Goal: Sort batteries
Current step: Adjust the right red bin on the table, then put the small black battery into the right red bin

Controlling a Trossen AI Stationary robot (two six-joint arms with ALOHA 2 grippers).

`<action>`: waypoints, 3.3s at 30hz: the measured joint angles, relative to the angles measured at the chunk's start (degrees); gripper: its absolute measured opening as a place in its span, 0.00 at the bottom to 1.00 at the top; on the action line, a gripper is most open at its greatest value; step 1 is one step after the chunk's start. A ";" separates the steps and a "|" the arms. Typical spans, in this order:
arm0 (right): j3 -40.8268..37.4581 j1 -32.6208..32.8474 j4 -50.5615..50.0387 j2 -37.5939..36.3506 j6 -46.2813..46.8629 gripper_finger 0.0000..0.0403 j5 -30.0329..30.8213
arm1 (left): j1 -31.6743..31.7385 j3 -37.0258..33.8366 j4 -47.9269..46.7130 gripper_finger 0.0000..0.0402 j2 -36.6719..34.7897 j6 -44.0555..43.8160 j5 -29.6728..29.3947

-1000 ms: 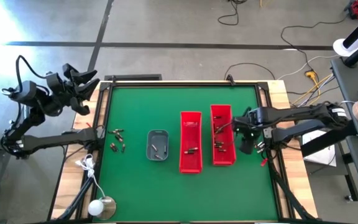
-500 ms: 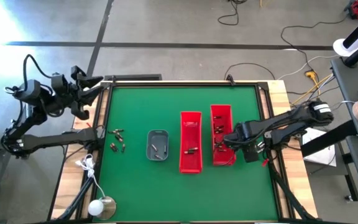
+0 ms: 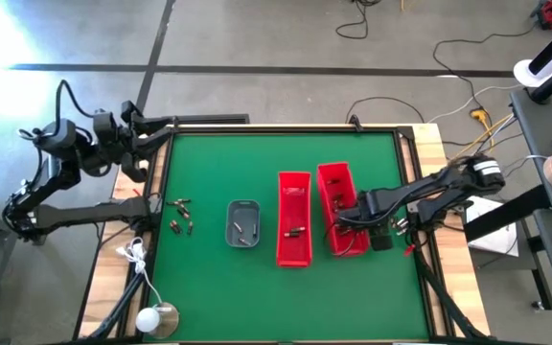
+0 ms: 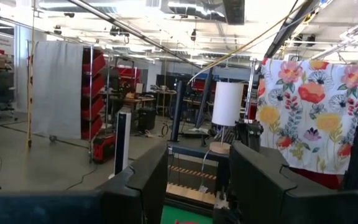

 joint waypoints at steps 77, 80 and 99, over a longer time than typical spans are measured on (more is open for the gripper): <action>13.56 -22.95 -1.96 -7.89 72.18 0.10 -3.48 | 0.00 0.02 -5.45 0.38 -7.13 5.20 -0.59; 13.56 -23.02 -1.83 -8.82 75.07 0.19 -4.62 | 0.00 0.02 -4.84 0.38 -7.13 5.51 -1.71; 13.55 -45.12 -7.20 -17.08 73.09 0.34 -4.77 | 0.00 0.02 -0.90 0.38 -5.66 8.71 -2.67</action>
